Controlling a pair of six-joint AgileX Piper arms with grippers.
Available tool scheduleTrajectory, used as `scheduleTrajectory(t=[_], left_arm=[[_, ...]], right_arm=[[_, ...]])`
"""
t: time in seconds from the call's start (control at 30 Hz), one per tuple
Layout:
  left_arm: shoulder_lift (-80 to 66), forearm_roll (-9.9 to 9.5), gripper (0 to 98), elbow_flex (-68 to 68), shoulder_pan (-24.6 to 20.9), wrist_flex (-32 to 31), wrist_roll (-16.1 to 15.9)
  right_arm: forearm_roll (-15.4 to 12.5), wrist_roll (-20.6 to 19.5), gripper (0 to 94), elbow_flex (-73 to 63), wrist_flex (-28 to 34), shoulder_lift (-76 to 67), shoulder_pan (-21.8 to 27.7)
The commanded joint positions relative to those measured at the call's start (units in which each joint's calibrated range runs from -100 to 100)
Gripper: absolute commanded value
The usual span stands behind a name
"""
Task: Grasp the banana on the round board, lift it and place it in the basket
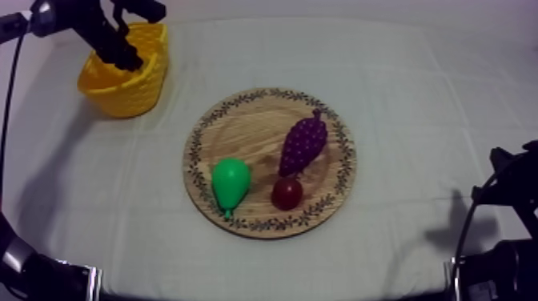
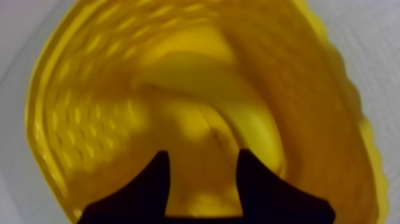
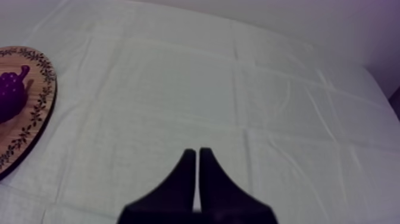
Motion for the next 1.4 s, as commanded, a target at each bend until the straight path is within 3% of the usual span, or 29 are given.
scheduleTrajectory(t=[0.0, 0.2, 0.33, 0.5, 0.97, 1.1, 1.37], left_arm=[[-0.80, 0.03, 38.0, 1.07, 0.15, -0.81, -0.06], [-7.03, 1.13, 10.3, 8.89, 0.53, -7.24, -1.53], [-13.97, 3.37, 2.5, 16.92, 0.16, -12.18, -3.75], [-26.46, 4.89, 0.4, 29.66, -0.06, -18.60, -3.65], [-72.99, 5.37, 0.0, 69.22, 0.32, -30.65, 4.22], [-86.99, 5.37, 0.0, 78.86, -1.04, -30.30, 6.22], [-114.38, 5.12, 0.1, 90.01, -2.42, -22.33, 8.86]], right_arm=[[0.01, 0.00, 0.3, 0.02, 0.04, -0.02, -0.01], [0.01, 0.00, 0.3, 0.02, 0.04, -0.02, -0.01], [0.01, 0.00, 0.3, 0.02, 0.04, -0.02, -0.01], [0.01, 0.00, 0.3, 0.02, 0.04, -0.02, -0.01], [0.01, 0.00, 0.3, 0.02, 0.04, -0.02, -0.01], [0.01, 0.00, 0.3, 0.02, 0.04, -0.02, -0.01], [0.01, 0.00, 0.3, 0.02, 0.04, -0.02, -0.01]])
